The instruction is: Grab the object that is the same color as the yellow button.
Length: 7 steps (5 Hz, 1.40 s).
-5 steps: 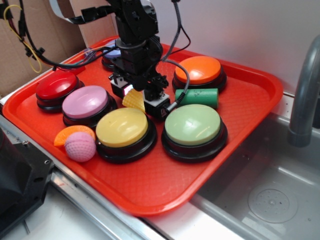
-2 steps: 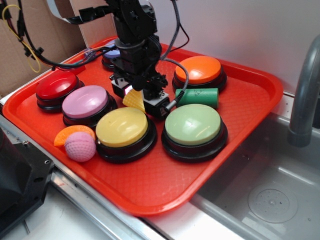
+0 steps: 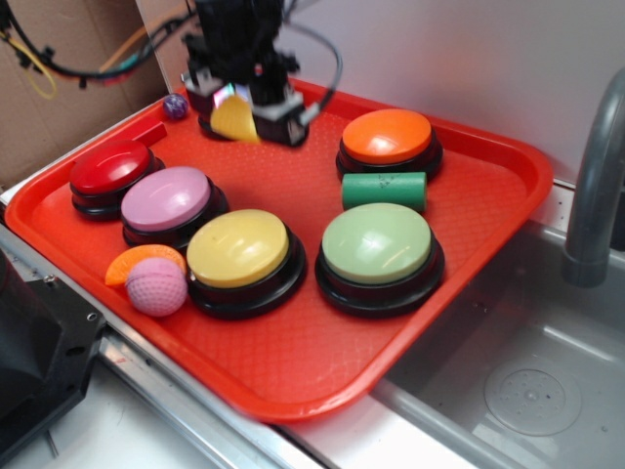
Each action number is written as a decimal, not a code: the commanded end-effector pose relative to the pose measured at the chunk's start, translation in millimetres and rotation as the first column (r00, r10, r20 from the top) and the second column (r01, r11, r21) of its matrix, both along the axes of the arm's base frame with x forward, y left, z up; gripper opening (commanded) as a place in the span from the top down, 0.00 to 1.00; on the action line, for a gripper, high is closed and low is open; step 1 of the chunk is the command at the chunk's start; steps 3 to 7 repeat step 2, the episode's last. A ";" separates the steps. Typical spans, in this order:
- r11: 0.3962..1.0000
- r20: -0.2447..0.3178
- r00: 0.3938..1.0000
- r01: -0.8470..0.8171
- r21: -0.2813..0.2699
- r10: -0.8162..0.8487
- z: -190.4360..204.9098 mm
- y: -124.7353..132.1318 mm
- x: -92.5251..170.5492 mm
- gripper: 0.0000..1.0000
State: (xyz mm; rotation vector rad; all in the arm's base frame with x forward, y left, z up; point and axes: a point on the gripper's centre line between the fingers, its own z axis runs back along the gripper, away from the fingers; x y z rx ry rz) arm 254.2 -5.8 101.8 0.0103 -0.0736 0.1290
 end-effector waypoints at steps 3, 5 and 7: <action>0.992 0.140 0.984 -0.118 0.043 0.111 96.6 43.1 -15.5 1.00; 0.992 0.140 0.984 -0.118 0.043 0.111 96.6 43.1 -15.5 1.00; 0.992 0.140 0.984 -0.118 0.043 0.111 96.6 43.1 -15.5 1.00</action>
